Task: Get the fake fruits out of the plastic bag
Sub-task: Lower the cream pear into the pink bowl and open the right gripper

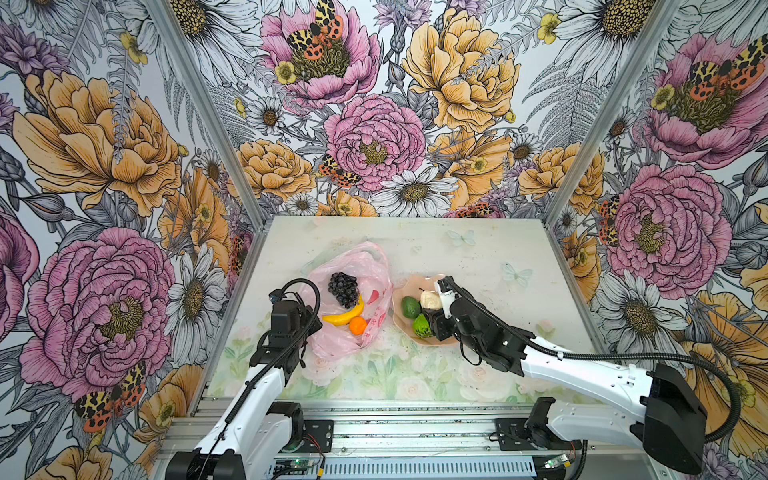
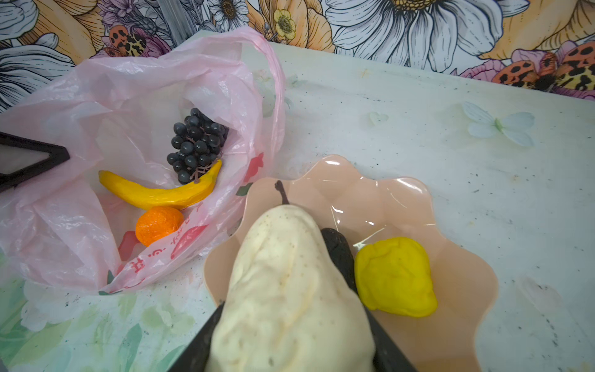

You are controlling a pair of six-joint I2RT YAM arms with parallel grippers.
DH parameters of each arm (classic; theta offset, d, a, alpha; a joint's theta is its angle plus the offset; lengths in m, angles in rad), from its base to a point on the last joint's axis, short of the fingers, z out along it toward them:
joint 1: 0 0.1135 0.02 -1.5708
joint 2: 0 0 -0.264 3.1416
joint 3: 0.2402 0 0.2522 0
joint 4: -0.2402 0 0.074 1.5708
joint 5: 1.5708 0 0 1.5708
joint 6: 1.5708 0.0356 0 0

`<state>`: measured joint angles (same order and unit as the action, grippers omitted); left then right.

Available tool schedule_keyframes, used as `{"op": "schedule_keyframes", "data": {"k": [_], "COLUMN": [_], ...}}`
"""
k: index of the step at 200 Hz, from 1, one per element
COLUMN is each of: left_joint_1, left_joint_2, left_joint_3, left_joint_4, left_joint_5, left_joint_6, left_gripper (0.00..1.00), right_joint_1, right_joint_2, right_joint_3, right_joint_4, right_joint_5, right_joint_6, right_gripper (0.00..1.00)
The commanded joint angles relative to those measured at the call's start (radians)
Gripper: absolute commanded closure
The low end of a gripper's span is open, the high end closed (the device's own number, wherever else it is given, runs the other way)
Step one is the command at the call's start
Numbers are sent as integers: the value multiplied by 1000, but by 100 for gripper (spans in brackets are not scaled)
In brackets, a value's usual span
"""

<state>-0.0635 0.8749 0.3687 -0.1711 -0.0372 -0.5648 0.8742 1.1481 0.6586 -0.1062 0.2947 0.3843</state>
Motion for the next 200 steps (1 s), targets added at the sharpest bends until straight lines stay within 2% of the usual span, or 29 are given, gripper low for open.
{"op": "schedule_keyframes", "data": {"k": [1,73,85,152,200], "left_joint_1": [-1,-1,-1,-3,-4], "left_joint_2": [4,1,2,7,10], "left_joint_3": [11,11,11,13,15], "left_joint_4": [11,6,8,8,6], "left_joint_5": [-11,-15,-16,-18,-18], "left_joint_6": [20,20,20,20,19], "left_gripper": [100,100,100,100,100], "right_joint_1": [-19,-76,-112,-124,-124], "right_joint_2": [-48,-3,7,83,129], "right_joint_3": [-76,-208,-221,-243,-247], "right_joint_4": [92,245,273,361,385], "right_joint_5": [45,24,10,-14,-13], "right_joint_6": [42,26,18,-24,-24], "right_gripper": [56,57,56,55,51]}}
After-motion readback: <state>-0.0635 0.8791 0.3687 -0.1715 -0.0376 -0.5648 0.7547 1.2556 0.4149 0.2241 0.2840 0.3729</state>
